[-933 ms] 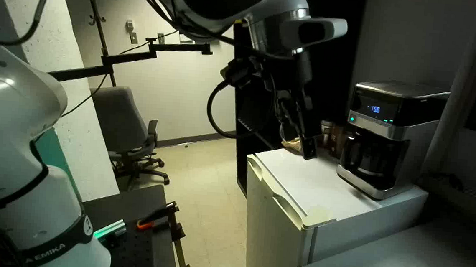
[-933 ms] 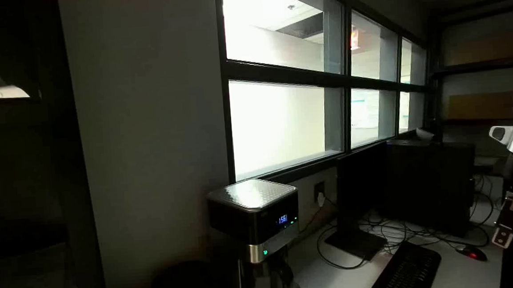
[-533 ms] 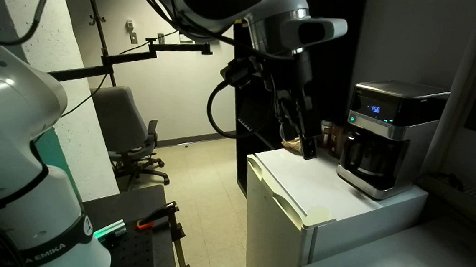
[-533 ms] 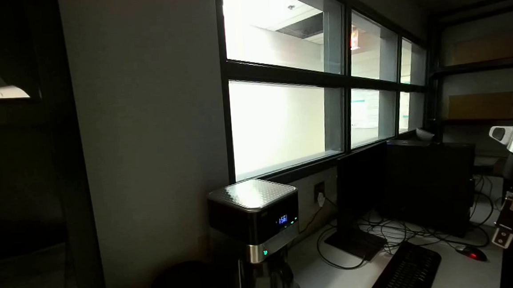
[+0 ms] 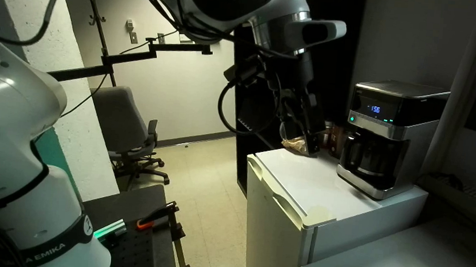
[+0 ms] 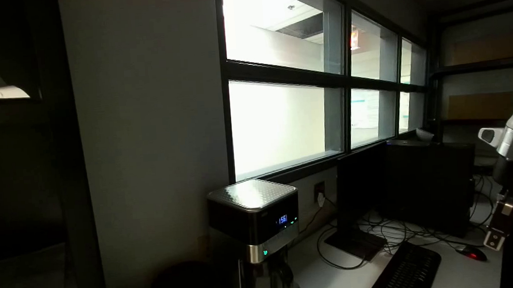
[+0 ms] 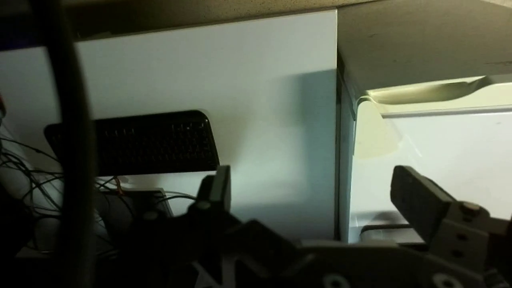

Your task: Turn off the coffeemaker.

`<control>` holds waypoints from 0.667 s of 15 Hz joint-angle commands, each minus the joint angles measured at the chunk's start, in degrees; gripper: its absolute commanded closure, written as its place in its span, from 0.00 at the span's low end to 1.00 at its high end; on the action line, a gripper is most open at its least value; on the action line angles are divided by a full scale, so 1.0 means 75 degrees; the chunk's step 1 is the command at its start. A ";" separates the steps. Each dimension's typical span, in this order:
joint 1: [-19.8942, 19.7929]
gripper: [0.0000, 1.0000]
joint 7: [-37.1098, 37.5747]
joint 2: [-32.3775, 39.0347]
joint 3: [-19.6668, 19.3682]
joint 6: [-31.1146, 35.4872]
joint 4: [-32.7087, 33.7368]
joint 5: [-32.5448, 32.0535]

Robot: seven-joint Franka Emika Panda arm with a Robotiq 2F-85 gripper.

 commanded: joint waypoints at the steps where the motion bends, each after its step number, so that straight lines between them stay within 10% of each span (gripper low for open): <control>1: 0.0180 0.00 0.0172 0.1001 0.0282 0.0140 0.0842 -0.0546; 4: 0.0319 0.02 0.0293 0.1787 0.0496 0.0060 0.1698 -0.1308; 5: 0.0380 0.26 0.0389 0.2024 0.0521 0.0043 0.1966 -0.1599; 10: 0.0890 0.53 0.0670 0.3464 0.0321 0.0014 0.3413 -0.2948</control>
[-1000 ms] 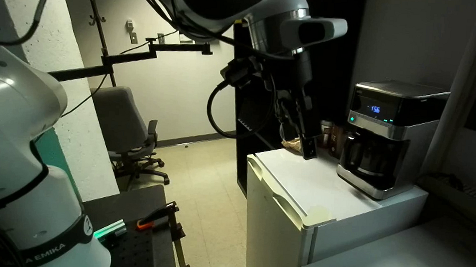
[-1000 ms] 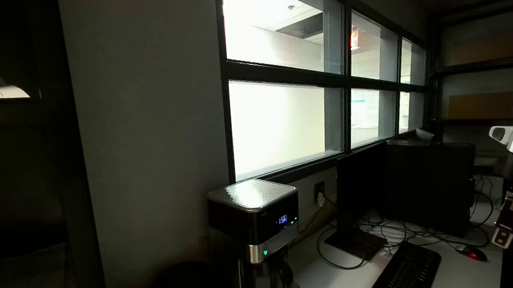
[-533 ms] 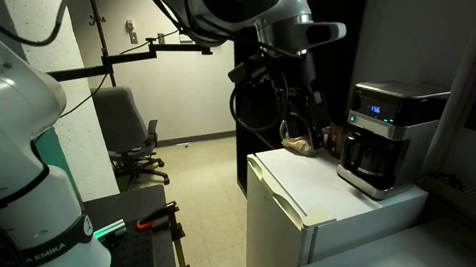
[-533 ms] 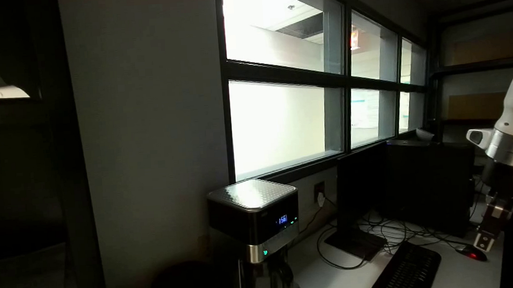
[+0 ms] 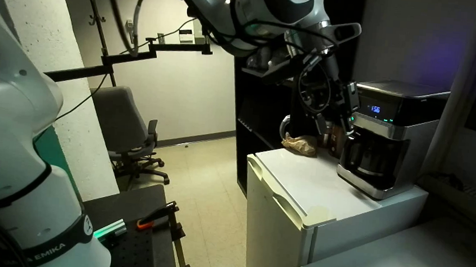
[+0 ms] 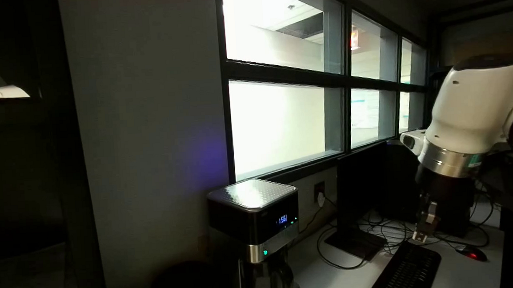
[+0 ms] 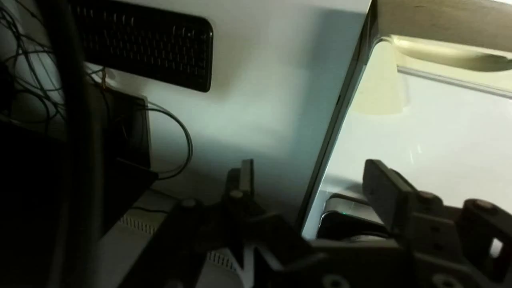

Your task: Turn off the coffeemaker.

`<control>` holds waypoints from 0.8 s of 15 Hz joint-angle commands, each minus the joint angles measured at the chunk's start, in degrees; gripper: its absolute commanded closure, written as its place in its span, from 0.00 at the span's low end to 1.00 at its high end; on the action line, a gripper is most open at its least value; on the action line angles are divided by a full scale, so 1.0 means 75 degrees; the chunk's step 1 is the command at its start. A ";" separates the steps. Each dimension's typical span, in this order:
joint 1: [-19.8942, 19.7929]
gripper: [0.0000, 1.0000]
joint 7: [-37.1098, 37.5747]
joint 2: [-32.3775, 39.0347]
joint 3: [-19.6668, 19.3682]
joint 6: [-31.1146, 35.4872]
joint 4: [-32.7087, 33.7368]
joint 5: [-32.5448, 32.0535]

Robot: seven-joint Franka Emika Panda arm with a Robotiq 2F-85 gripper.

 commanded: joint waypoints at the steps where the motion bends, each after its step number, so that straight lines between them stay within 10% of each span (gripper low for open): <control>1: 0.0454 0.62 0.0277 0.1278 -0.0268 -0.0044 0.1276 -0.0847; 6: 0.1010 0.98 0.0331 0.2519 -0.0691 0.0049 0.2499 -0.1508; 12: 0.1538 1.00 0.0510 0.3375 -0.1152 0.0141 0.3604 -0.2030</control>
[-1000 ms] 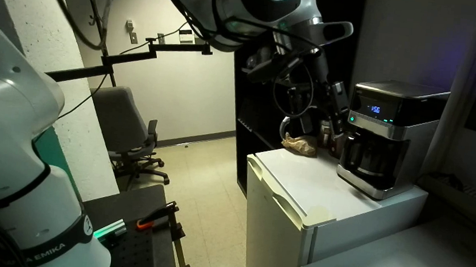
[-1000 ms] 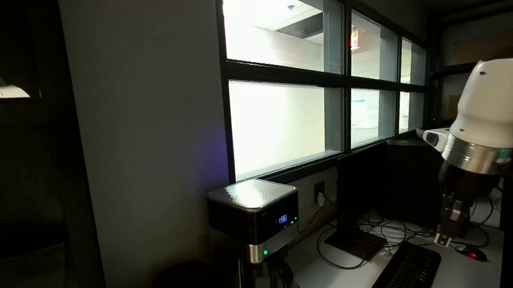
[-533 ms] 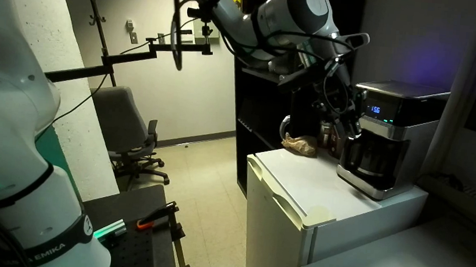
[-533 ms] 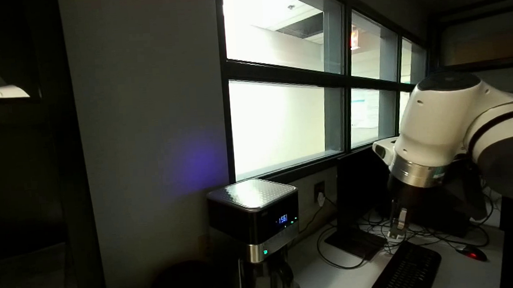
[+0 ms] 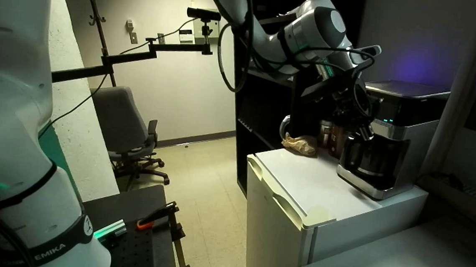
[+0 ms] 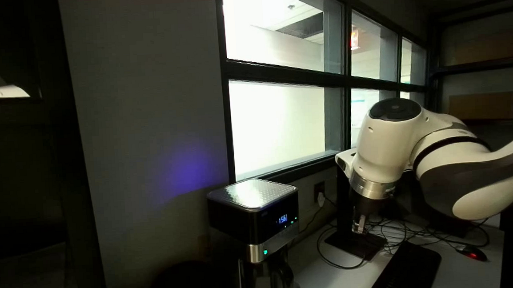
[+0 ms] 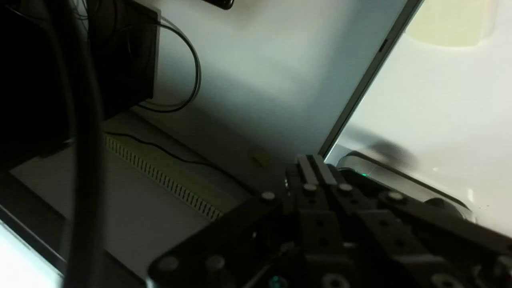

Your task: Turn off the coffeemaker.

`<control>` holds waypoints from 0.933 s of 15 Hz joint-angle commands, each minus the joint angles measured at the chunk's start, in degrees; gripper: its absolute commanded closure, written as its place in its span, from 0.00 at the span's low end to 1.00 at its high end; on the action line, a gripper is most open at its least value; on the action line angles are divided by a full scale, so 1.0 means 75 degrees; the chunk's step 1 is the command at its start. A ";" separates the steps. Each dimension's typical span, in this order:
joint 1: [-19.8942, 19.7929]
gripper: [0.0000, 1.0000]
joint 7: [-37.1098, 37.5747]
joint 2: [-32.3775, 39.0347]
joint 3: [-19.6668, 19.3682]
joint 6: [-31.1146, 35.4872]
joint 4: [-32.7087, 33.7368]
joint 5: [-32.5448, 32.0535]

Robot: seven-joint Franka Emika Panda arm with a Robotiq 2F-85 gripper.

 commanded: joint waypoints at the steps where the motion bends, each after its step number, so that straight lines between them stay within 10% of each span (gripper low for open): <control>1: 0.0399 1.00 0.0325 0.0593 -0.0371 0.0100 0.0820 -0.0482; 14: 0.0753 1.00 0.0516 0.1773 -0.0684 0.0624 0.2236 -0.0719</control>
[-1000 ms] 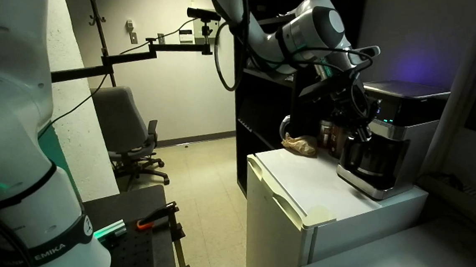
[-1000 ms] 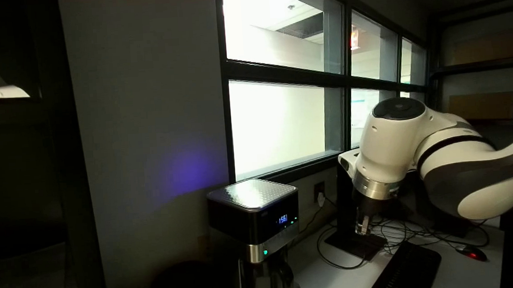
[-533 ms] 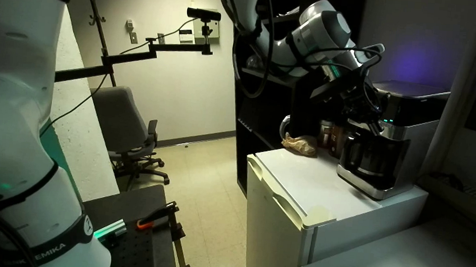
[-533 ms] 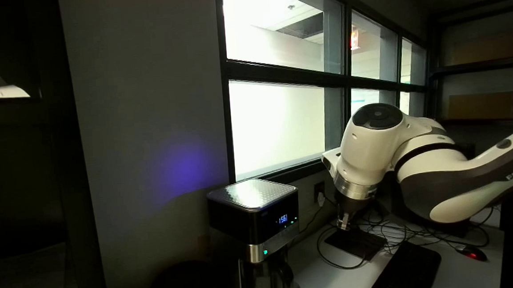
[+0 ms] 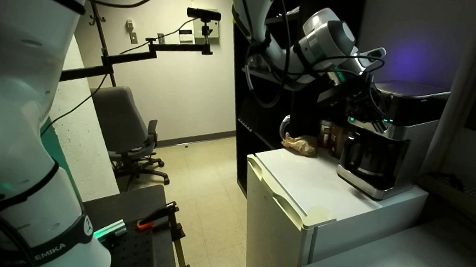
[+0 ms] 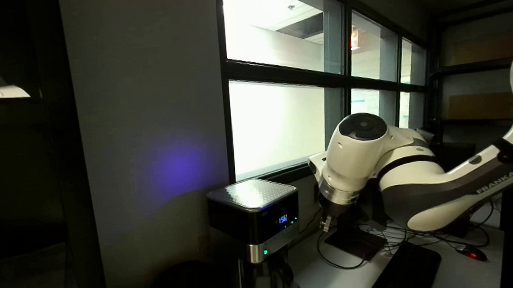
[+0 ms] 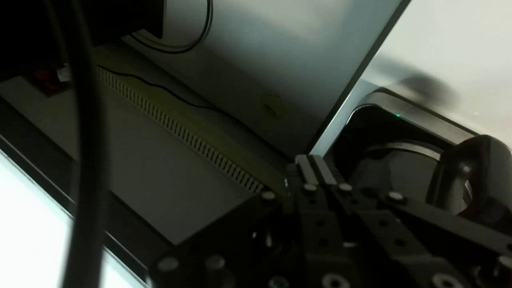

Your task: Turn off the coffeemaker.

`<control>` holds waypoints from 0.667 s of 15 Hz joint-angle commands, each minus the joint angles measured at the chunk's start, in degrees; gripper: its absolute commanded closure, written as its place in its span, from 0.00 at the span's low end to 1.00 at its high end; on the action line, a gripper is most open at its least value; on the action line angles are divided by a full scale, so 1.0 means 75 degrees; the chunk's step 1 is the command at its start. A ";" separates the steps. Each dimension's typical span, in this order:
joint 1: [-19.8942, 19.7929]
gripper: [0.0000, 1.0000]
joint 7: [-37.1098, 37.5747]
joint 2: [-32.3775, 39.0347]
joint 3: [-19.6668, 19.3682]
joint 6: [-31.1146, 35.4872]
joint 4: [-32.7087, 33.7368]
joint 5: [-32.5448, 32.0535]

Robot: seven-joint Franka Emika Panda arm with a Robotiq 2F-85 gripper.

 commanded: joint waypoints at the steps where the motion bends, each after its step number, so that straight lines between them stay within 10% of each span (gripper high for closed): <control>1: 0.0210 1.00 0.0155 0.0423 -0.0235 0.0196 0.0561 -0.0119; 10: 0.0233 1.00 0.0035 0.0987 -0.0267 0.0273 0.1174 0.0065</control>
